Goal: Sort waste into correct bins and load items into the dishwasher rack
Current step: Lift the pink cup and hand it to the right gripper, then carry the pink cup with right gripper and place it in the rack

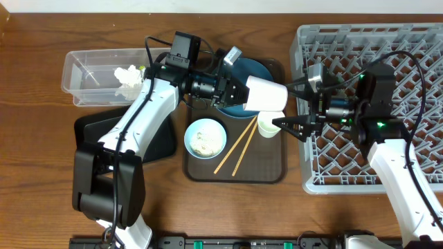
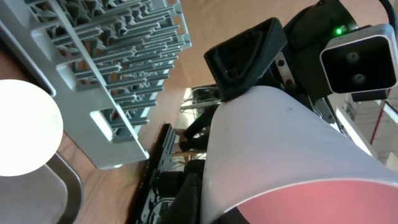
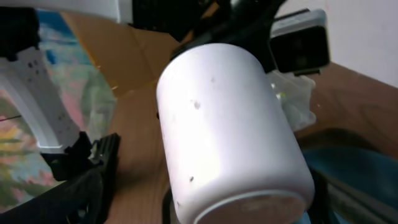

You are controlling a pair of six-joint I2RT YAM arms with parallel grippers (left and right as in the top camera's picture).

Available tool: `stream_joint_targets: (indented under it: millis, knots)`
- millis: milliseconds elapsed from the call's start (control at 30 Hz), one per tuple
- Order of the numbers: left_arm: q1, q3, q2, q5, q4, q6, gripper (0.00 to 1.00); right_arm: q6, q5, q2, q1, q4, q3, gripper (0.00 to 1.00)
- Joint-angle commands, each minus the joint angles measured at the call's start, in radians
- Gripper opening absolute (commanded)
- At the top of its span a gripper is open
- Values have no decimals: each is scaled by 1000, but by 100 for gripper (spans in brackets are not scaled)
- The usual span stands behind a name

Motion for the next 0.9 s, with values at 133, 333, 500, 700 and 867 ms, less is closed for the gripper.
stream_joint_targets:
  millis: [133,333,500,700,867]
  knots:
    - [-38,-3,3,23,2,-5,6,-16,-77,6,39,18,16,97]
    - [-38,-3,3,23,1,-5,6,-16,-76,7,45,19,16,85]
    - [-38,-3,3,23,1,-8,6,-16,-76,7,45,19,16,72]
    - [-38,-3,3,23,1,-8,6,-16,-72,7,45,19,16,67]
    - [-38,-3,3,18,1,-8,21,-16,-68,7,45,18,16,57]
